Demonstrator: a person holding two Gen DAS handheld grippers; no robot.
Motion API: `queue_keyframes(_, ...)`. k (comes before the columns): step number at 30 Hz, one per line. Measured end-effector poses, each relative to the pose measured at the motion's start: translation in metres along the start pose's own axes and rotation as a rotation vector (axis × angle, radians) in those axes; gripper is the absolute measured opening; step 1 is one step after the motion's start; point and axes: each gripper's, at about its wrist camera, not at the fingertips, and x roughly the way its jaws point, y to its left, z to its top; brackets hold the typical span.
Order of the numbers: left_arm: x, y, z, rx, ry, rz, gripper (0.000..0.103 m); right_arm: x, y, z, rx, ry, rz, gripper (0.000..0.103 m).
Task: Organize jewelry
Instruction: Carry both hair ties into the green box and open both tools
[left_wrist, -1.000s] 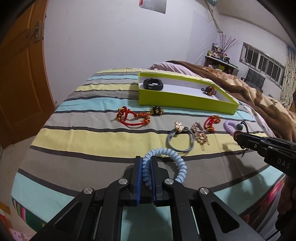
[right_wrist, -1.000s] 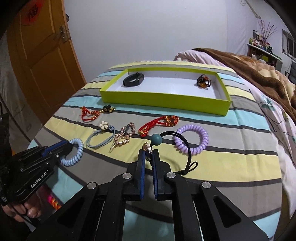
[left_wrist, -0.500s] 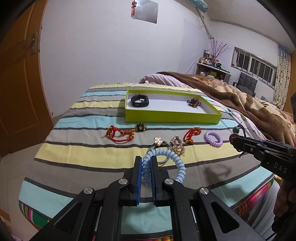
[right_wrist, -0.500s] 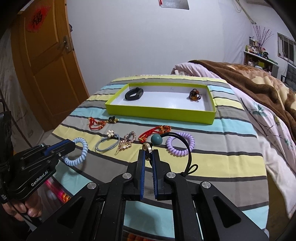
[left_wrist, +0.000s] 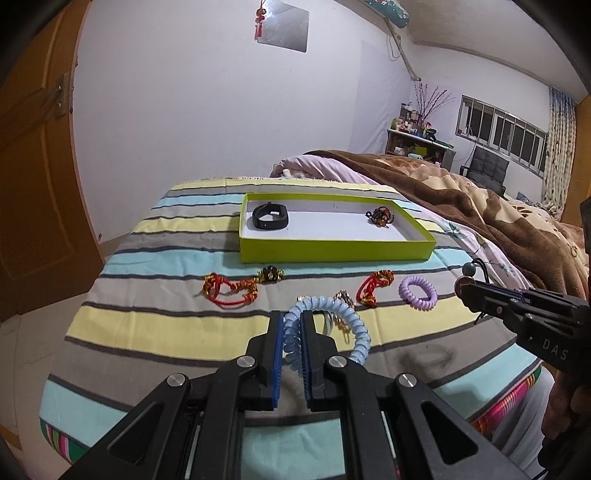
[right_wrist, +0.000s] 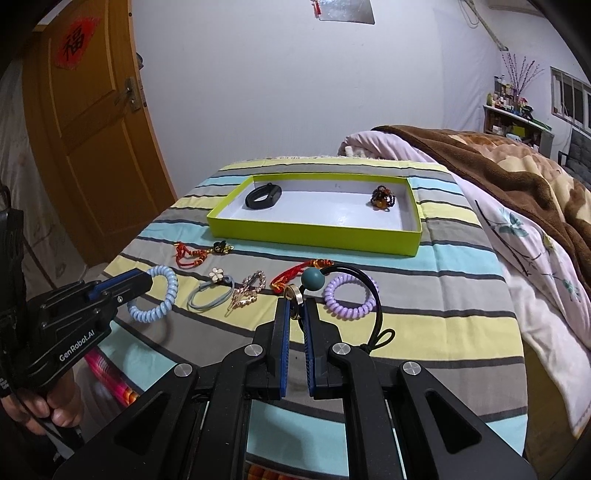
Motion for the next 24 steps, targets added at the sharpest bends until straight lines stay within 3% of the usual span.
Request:
queue_keyframes(14,0.032,0.001,0.045,0.036,-0.032,0.025,0.008,0.026,-0.016,0.035,-0.021,-0.019,-0.016,0.007)
queue_keyframes(24,0.079,0.014,0.088,0.037,-0.026,0.056,0.008,0.062,-0.042,0.073,-0.017,-0.026,-0.039,0.007)
